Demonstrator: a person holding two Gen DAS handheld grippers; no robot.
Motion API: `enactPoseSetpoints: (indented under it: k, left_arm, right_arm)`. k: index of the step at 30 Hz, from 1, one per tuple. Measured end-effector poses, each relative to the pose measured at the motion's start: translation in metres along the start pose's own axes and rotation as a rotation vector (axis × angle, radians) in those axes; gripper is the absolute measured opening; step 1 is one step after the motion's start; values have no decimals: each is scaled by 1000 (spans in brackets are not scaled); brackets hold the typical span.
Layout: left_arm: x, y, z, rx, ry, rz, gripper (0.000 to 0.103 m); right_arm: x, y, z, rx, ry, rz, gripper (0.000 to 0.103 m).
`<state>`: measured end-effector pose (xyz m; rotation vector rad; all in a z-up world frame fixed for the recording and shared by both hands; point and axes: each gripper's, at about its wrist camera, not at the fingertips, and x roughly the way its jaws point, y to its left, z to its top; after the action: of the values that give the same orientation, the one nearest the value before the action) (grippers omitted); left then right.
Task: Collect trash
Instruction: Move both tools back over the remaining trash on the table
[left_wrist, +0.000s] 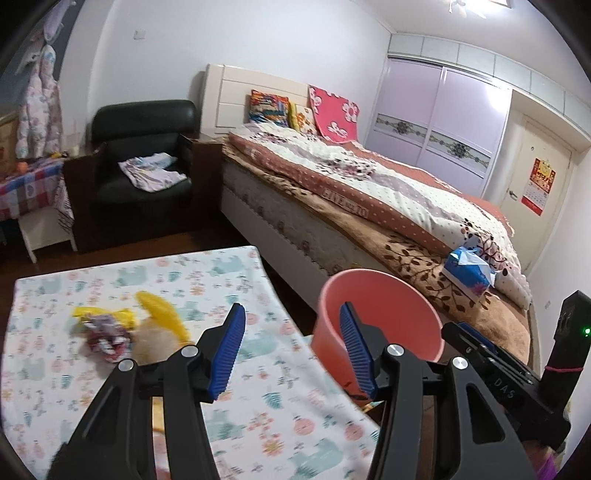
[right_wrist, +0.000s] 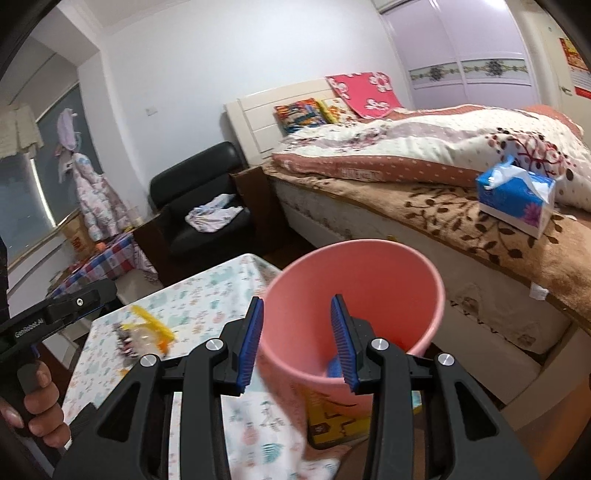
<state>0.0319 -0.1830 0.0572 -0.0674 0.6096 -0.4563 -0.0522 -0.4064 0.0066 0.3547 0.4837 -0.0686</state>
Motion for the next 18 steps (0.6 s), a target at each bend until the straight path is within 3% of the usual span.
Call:
enactPoseSetpoints:
  k: [9,18]
  left_arm:
    - [-49,60,-17,-26,-28,113,53]
    - [-83,130,-51,-81,15,241,53]
  right_arm:
    - [-3,50,-15,-88,26,95,38]
    - [10,92,-34,-149,94,178,38]
